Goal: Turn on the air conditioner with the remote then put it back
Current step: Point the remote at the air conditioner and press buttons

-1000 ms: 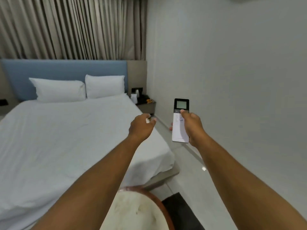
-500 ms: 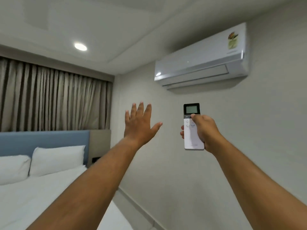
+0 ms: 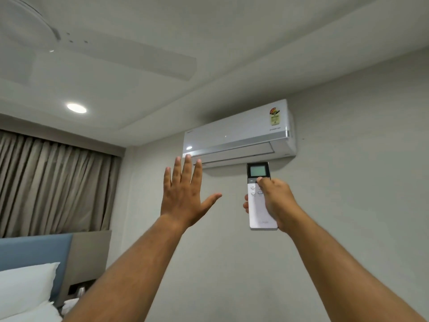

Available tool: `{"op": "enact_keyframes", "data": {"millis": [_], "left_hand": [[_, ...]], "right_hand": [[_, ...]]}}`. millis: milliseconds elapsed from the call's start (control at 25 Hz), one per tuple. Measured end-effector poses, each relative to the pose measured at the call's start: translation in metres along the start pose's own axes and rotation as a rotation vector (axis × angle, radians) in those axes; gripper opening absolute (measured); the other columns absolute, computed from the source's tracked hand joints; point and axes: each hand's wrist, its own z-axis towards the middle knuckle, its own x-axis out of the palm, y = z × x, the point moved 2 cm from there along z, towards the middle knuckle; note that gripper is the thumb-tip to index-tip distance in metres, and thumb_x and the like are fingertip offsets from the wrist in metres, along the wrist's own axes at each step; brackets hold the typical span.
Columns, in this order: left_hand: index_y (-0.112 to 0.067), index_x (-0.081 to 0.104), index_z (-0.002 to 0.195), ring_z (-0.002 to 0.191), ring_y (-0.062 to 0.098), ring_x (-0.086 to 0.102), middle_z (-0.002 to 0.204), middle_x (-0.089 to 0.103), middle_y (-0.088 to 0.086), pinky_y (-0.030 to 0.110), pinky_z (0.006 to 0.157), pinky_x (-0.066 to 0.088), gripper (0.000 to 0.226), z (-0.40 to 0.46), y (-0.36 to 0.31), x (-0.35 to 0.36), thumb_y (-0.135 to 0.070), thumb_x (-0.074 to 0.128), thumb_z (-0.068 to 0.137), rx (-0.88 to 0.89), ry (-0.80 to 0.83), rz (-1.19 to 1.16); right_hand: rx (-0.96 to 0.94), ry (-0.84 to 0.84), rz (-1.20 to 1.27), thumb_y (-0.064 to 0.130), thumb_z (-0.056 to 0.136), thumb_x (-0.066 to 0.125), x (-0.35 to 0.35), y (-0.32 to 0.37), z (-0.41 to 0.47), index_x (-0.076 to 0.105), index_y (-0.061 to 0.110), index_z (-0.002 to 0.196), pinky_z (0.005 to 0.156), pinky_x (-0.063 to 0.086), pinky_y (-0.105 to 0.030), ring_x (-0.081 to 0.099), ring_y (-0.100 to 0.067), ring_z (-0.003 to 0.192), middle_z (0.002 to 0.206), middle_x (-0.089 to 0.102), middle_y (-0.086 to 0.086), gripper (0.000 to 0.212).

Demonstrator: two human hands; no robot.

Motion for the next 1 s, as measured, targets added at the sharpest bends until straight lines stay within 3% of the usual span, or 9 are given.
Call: {"op": "enact_keyframes", "data": {"millis": [480,760,1000], "left_hand": [[-0.021,-0.011,0.148,0.146,0.031,-0.013,0.160,-0.008,0.010,0.052,0.119,-0.002,0.097,0.004,-0.008,0.016,-0.084,0.004,0.076,0.017,-0.004,-0.041],[-0.018,-0.006,0.149,0.147,0.031,-0.008,0.160,-0.004,0.011,0.051,0.118,0.000,0.098,0.002,-0.011,0.019,-0.084,0.009,0.077,0.021,-0.027,-0.068],[-0.016,-0.005,0.150,0.147,0.032,-0.006,0.160,-0.003,0.011,0.051,0.118,0.002,0.100,0.000,-0.013,0.020,-0.083,0.012,0.078,0.023,-0.037,-0.075]], "right_hand": [[0.019,0.011,0.025,0.028,0.096,0.049,0.000,-0.010,0.003,0.057,0.007,0.097,0.044,0.056,-0.033,0.072,-0.033,0.052,0.065,0.075,-0.015,0.022],[0.010,0.006,0.011,0.018,0.087,0.050,-0.002,-0.009,0.002,0.056,0.007,0.096,0.048,0.057,-0.034,0.071,-0.032,0.053,0.074,0.073,-0.021,0.015],[0.006,0.030,0.000,0.013,0.084,0.050,-0.002,-0.011,0.003,0.054,0.007,0.093,0.048,0.057,-0.033,0.071,-0.032,0.052,0.063,0.073,-0.015,0.012]]}}
